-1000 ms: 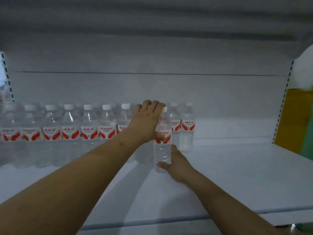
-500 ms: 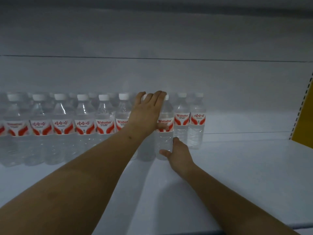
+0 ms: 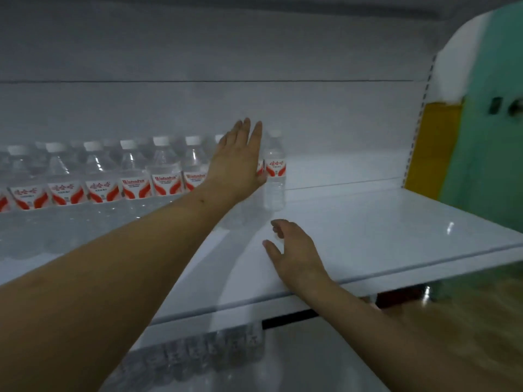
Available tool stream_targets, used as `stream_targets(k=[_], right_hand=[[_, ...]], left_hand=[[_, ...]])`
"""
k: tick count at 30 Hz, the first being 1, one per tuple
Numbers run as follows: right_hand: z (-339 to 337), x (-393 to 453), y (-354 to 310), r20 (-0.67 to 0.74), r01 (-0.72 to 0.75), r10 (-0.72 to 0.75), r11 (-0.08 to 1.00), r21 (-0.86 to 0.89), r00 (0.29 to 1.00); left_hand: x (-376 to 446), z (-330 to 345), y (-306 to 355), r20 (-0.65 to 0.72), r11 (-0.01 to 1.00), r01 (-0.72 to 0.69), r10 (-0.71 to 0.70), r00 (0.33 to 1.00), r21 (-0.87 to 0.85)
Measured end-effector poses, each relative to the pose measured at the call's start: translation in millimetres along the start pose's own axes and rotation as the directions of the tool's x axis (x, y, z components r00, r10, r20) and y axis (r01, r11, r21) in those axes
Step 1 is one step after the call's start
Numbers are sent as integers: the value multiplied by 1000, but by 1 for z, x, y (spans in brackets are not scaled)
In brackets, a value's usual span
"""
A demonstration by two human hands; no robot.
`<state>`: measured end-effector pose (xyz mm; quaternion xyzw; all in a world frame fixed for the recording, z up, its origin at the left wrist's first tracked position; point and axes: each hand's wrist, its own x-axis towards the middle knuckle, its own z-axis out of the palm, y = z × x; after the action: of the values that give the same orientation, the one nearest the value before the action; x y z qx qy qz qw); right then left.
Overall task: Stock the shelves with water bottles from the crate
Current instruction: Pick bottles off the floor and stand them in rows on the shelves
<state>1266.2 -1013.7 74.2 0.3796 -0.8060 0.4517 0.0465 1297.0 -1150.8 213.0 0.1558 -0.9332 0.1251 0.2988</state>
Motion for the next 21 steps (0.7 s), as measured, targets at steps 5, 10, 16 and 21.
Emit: stream_targets(k=[5, 10, 16, 21], right_hand=[[-81, -94, 43, -195, -143, 141, 990, 0, 971], [-147, -181, 82, -279, -271, 256, 962, -16, 925], [-192, -303, 154, -254, -573, 529, 806, -148, 810], [-186, -412, 253, -201, -827, 802, 544, -141, 562]], left_hand=[[-43, -22, 113, -8, 917, -218, 229, 973, -335], [-91, -27, 224, 24, 798, -323, 388, 921, -509], [-156, -6, 335, 142, 698, -345, 538, 831, -628], [-235, 62, 418, 305, 630, -304, 672, 675, -714]])
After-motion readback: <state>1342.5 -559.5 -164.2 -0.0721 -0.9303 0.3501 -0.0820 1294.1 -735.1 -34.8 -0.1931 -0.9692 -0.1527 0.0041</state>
